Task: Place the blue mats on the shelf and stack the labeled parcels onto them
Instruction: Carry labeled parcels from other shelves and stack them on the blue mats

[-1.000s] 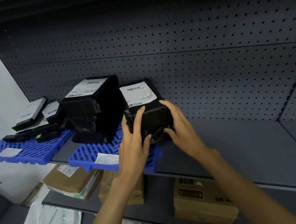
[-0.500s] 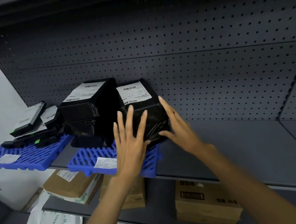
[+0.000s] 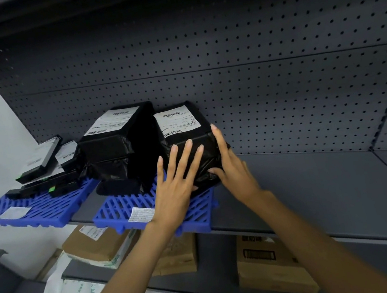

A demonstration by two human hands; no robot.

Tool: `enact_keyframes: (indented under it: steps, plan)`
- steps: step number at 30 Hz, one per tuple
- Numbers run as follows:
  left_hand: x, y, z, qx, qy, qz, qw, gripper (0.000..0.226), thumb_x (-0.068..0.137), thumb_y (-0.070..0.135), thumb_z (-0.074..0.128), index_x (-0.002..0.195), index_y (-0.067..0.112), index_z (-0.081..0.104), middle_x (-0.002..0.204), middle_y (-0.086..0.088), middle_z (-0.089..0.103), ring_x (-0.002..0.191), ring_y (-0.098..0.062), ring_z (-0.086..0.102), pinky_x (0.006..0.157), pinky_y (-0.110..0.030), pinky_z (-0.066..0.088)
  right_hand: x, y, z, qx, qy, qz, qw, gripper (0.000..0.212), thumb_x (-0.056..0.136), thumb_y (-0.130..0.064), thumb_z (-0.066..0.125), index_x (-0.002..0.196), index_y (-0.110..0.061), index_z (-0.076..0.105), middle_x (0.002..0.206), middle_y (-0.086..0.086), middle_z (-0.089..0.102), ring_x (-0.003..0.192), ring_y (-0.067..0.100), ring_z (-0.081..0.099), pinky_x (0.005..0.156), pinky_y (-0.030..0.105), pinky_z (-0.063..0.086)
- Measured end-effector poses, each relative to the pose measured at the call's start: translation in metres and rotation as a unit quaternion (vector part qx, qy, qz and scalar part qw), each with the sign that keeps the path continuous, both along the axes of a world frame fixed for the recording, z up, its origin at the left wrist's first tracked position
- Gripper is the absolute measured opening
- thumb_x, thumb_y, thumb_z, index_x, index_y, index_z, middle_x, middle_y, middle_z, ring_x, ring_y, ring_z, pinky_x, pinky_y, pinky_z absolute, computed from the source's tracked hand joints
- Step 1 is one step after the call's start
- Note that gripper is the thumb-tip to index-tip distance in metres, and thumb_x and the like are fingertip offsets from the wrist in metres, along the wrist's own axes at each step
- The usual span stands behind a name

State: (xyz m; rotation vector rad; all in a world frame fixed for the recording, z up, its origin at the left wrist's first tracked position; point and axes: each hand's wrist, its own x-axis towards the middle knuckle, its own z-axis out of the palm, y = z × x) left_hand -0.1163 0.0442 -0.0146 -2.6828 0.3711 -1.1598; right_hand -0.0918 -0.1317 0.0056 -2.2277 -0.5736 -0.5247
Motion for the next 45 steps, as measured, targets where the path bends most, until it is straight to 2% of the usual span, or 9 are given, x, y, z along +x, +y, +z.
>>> enact_keyframes:
  steps: [5, 10, 15, 21, 29, 32, 35, 37, 45]
  plan:
    - [0.000, 0.009, 0.002, 0.013, -0.002, -0.015, 1.000, 0.115, 0.071, 0.028, 0.084, 0.158, 0.023, 0.008, 0.166, -0.003, -0.003, 0.153, -0.028, -0.005, 0.121, -0.052, 0.004, -0.005, 0.008, -0.001, 0.001, -0.001, -0.023, 1.000, 0.112, 0.090, -0.007, 0.068, 0.147, -0.056, -0.015, 0.160, 0.002, 0.029, 0.135, 0.022, 0.047, 0.097, 0.053, 0.051]
    - [0.003, 0.029, 0.004, 0.030, 0.002, -0.023, 0.999, 0.118, 0.070, 0.038, 0.083, 0.158, 0.024, 0.007, 0.166, -0.003, -0.006, 0.153, -0.028, -0.007, 0.121, -0.051, 0.004, -0.010, 0.024, 0.001, -0.009, 0.004, -0.046, 0.999, 0.109, 0.090, -0.010, 0.068, 0.149, -0.052, -0.013, 0.150, 0.009, 0.042, 0.126, 0.026, 0.054, 0.094, 0.051, 0.052]
    - [0.003, 0.056, 0.007, 0.043, 0.013, -0.041, 0.998, 0.110, 0.076, 0.050, 0.075, 0.158, 0.024, 0.007, 0.166, -0.005, -0.004, 0.153, -0.030, -0.004, 0.121, -0.052, 0.004, -0.022, 0.048, 0.002, -0.015, 0.004, -0.071, 0.997, 0.104, 0.092, -0.013, 0.066, 0.151, -0.051, -0.011, 0.149, 0.009, 0.042, 0.124, 0.028, 0.055, 0.091, 0.050, 0.052]
    - [0.003, 0.090, 0.015, 0.038, 0.041, -0.082, 0.995, 0.099, 0.083, 0.063, 0.059, 0.158, 0.025, 0.006, 0.166, -0.005, -0.002, 0.153, -0.030, -0.003, 0.121, -0.051, 0.009, -0.033, 0.081, 0.002, -0.004, -0.001, -0.109, 0.994, 0.102, 0.094, -0.017, 0.064, 0.145, -0.060, -0.013, 0.145, 0.004, 0.044, 0.119, 0.025, 0.055, 0.088, 0.048, 0.048]
    - [0.011, 0.122, 0.023, 0.046, 0.044, -0.134, 0.989, 0.095, 0.088, 0.056, 0.059, 0.158, 0.021, 0.004, 0.166, -0.008, -0.004, 0.153, -0.032, 0.000, 0.122, -0.050, 0.010, -0.039, 0.123, -0.002, 0.005, -0.005, -0.179, 0.984, 0.103, 0.095, -0.006, 0.061, 0.147, -0.060, -0.010, 0.136, 0.002, 0.049, 0.094, 0.007, 0.055, 0.077, 0.036, 0.039]
    - [0.012, 0.131, 0.024, 0.047, 0.055, -0.151, 0.986, 0.094, 0.089, 0.057, 0.057, 0.158, 0.021, 0.004, 0.166, -0.008, -0.004, 0.152, -0.032, 0.000, 0.122, -0.050, 0.009, -0.041, 0.133, 0.000, 0.007, -0.005, -0.197, 0.980, 0.102, 0.096, -0.006, 0.059, 0.146, -0.061, -0.011, 0.140, 0.003, 0.047, 0.103, 0.015, 0.059, 0.080, 0.040, 0.041]
    - [0.013, 0.137, 0.030, 0.051, 0.063, -0.171, 0.982, 0.089, 0.093, 0.061, 0.047, 0.158, 0.019, 0.003, 0.166, -0.007, -0.005, 0.153, -0.031, -0.002, 0.123, -0.050, 0.007, -0.045, 0.139, 0.006, 0.018, 0.011, -0.198, 0.980, 0.100, 0.097, -0.011, 0.059, 0.144, -0.062, -0.012, 0.151, 0.003, 0.039, 0.124, 0.022, 0.053, 0.098, 0.058, 0.043]
    - [0.013, 0.143, 0.034, 0.053, 0.059, -0.180, 0.980, 0.085, 0.096, 0.062, 0.039, 0.158, 0.019, 0.002, 0.166, -0.006, -0.005, 0.153, -0.029, -0.003, 0.123, -0.051, 0.006, -0.049, 0.144, 0.008, 0.028, 0.024, -0.195, 0.980, 0.098, 0.097, -0.015, 0.059, 0.145, -0.061, -0.013, 0.155, 0.003, 0.034, 0.133, 0.025, 0.046, 0.103, 0.064, 0.039]
    - [0.020, 0.202, 0.053, -0.021, -0.001, -0.166, 0.986, 0.074, 0.098, 0.062, 0.033, 0.158, 0.028, 0.006, 0.166, -0.004, 0.000, 0.152, -0.033, -0.004, 0.118, -0.062, 0.000, -0.050, 0.157, 0.011, 0.041, 0.031, -0.227, 0.973, 0.087, 0.102, -0.021, 0.050, 0.144, -0.061, -0.015, 0.156, 0.006, 0.034, 0.128, 0.032, 0.051, 0.097, 0.061, 0.045]
